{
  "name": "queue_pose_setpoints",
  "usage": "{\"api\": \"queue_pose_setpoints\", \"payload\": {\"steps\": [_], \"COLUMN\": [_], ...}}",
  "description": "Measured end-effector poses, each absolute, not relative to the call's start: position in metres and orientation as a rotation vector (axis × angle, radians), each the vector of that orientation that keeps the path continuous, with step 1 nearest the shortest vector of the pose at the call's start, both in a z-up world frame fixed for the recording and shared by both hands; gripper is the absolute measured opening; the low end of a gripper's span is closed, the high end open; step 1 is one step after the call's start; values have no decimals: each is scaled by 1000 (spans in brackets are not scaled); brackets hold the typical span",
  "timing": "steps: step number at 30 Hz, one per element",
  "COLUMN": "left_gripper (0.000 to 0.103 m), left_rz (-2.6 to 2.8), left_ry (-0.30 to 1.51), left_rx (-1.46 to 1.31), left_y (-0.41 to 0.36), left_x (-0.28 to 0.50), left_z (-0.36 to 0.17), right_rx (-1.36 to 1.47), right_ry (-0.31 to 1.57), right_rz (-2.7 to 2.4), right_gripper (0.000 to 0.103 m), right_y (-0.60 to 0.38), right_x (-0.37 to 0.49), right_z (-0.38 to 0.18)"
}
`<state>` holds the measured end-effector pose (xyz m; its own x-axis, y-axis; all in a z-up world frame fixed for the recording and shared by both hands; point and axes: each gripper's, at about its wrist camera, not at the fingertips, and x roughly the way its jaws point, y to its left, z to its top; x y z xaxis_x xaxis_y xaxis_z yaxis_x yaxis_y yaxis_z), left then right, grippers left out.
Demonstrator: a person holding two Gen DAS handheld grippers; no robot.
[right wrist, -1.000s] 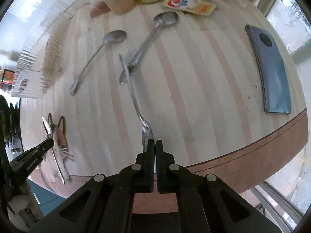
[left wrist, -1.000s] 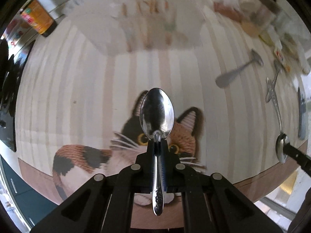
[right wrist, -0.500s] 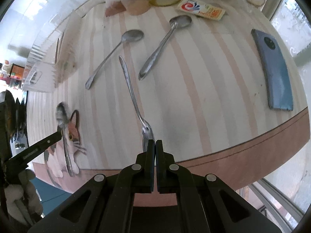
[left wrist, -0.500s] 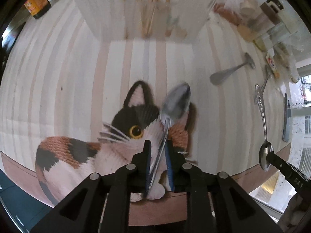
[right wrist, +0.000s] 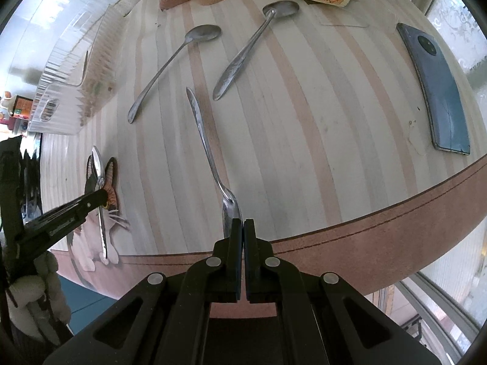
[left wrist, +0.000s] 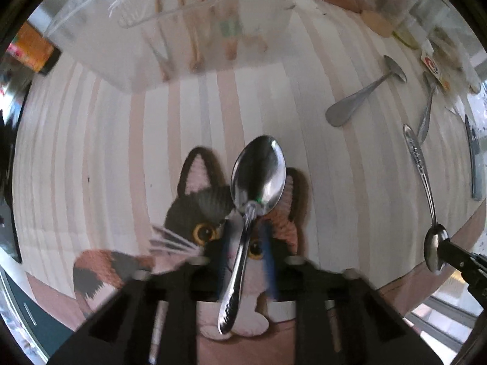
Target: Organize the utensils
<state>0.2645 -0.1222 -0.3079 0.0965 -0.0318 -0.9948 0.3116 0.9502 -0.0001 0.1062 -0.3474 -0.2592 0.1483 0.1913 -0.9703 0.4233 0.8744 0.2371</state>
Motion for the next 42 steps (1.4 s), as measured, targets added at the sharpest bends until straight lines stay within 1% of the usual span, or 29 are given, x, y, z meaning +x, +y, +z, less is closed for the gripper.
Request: {"api": "queue_pose_setpoints", "payload": {"steps": [2,4,6,12,18,21,23,26,28,29,30,31,34,36,39,41,42], "left_gripper": [3,2,0,0,0,0,4,12,13,12,12,12,4,4,4,0,0], "left_rz": [-250,-249,-246,-219,-214,-245,-287,-301,-293,-289,-292,-285,-282,-283,-274,-272,-273], "left_ry": [1452,1439,1421,1355,1298,1331,1404,1490,1529,1539,1495,1491,1450,1438,1432,1417,1406], "left_rx": [231,236,246,228,161,89,49,46,67,79,90,112,186,224,212,191,181], "left_y": [-134,-129,-123,-114,-89,-74,-79,-80,-83,-84,-87,-90,-100,-106,-106,-103,-100], "left_x": [264,260,253,240,236,252,259,253,252,250,248,248,246,246,246,245,244], "left_z": [-310,-302,-290,-253,-220,-230,-252,-283,-299,-304,-301,-302,-300,-300,-295,-286,-280], "right_rx": [522,524,532,581,570,556,545,539,541,540,542,542,548,553,565,572,574], "right_ry": [1433,1431,1426,1415,1374,1357,1356,1367,1379,1386,1390,1395,1404,1410,1411,1404,1401], "right_rz": [-175,-168,-157,-114,-82,-68,-69,-79,-86,-92,-95,-100,-114,-126,-140,-146,-146], "right_gripper": [1,1,1,1,1,1,1,1,1,1,1,1,1,1,1,1,1], "right_y": [-346,-346,-345,-340,-331,-328,-326,-327,-328,-329,-329,-330,-332,-334,-337,-339,-339], "right_x": [106,106,106,107,117,125,131,135,136,135,134,133,131,130,128,126,124], "right_z": [-259,-259,-257,-251,-231,-223,-222,-227,-232,-235,-237,-239,-244,-249,-253,-251,-250]}}
